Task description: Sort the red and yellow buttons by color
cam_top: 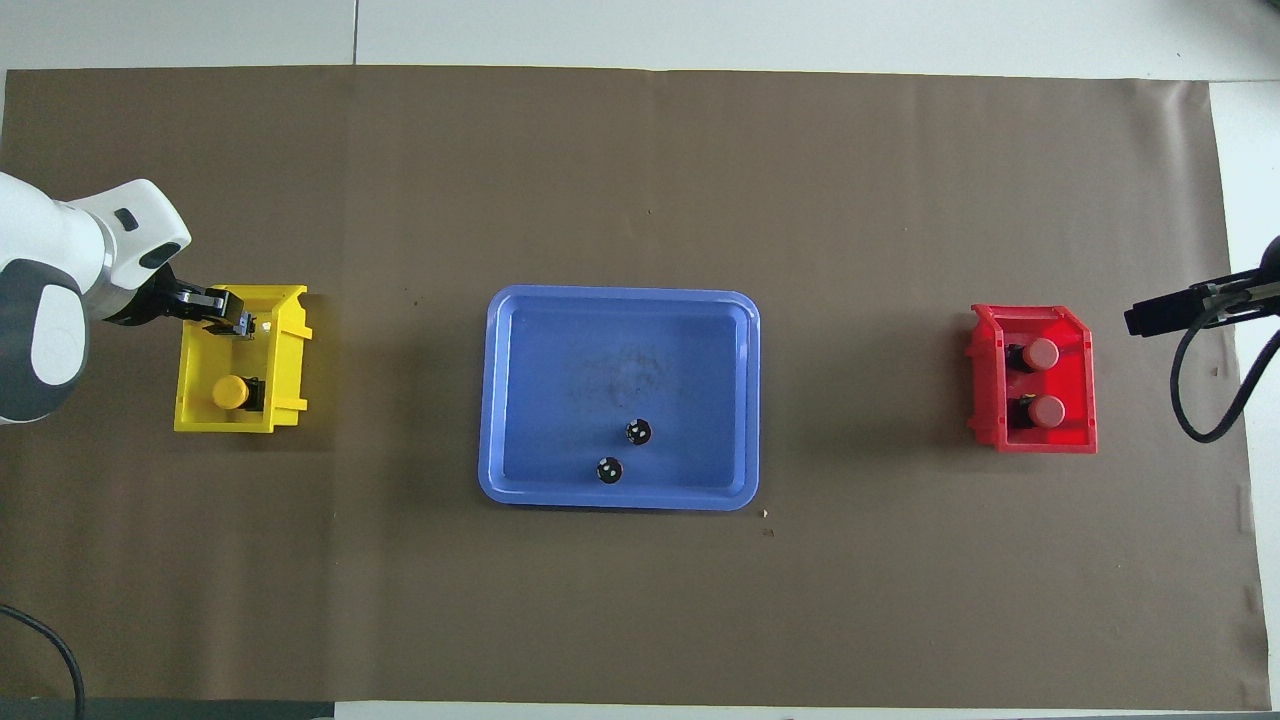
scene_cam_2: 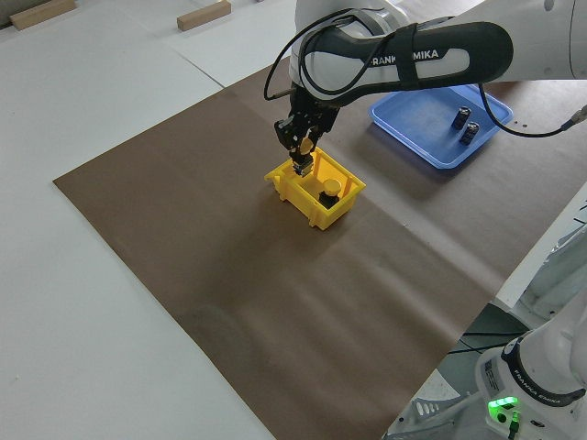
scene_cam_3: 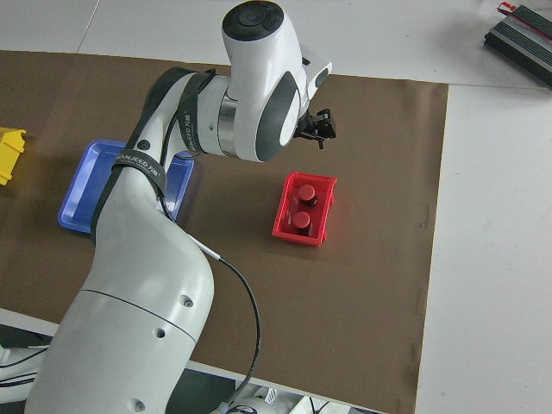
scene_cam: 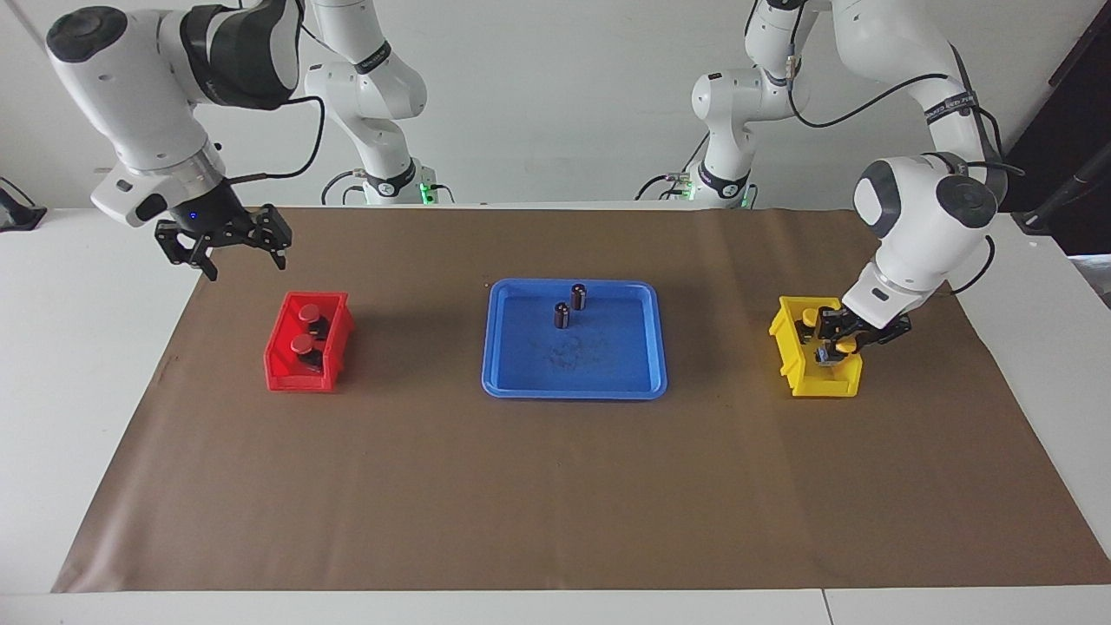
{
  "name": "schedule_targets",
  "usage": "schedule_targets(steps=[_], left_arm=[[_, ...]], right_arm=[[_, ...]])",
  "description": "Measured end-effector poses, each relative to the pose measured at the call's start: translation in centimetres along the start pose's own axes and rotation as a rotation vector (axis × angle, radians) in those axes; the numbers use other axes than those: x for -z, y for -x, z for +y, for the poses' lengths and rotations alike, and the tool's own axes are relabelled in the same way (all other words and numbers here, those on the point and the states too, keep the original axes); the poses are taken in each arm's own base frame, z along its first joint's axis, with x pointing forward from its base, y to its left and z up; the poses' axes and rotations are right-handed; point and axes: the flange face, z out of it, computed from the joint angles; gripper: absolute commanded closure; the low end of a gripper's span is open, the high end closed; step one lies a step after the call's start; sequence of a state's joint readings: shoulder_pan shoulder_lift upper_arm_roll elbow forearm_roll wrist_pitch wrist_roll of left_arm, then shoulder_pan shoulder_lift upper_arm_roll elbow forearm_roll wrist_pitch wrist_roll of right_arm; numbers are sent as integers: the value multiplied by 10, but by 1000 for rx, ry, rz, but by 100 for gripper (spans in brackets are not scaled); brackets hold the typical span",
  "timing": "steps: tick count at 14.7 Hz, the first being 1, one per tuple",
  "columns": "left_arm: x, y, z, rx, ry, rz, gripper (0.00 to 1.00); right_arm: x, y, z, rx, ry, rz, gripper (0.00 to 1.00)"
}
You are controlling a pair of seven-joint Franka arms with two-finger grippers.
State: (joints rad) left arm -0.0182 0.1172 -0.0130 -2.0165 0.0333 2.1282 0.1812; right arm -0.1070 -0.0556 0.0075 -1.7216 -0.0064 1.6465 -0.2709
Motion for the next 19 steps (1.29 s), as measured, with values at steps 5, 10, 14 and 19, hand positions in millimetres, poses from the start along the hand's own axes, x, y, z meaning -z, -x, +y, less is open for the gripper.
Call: schedule_targets(steps=[5,10,14,19], left_arm=[[-35,11,4,-2,-6,47,48],[-37,6,2,-12,-10,64,34],[38,-16,-4,-14,-8,31,0],[186,-23,14,62,7,99,0]], right_arm=[[11,6,-1,-40,-16,-64,0],[8,7,9,-113,-17,-70,0],[14,4,8,-143,-10,-43,0],[11,3,10,-147,-11,-47,0]])
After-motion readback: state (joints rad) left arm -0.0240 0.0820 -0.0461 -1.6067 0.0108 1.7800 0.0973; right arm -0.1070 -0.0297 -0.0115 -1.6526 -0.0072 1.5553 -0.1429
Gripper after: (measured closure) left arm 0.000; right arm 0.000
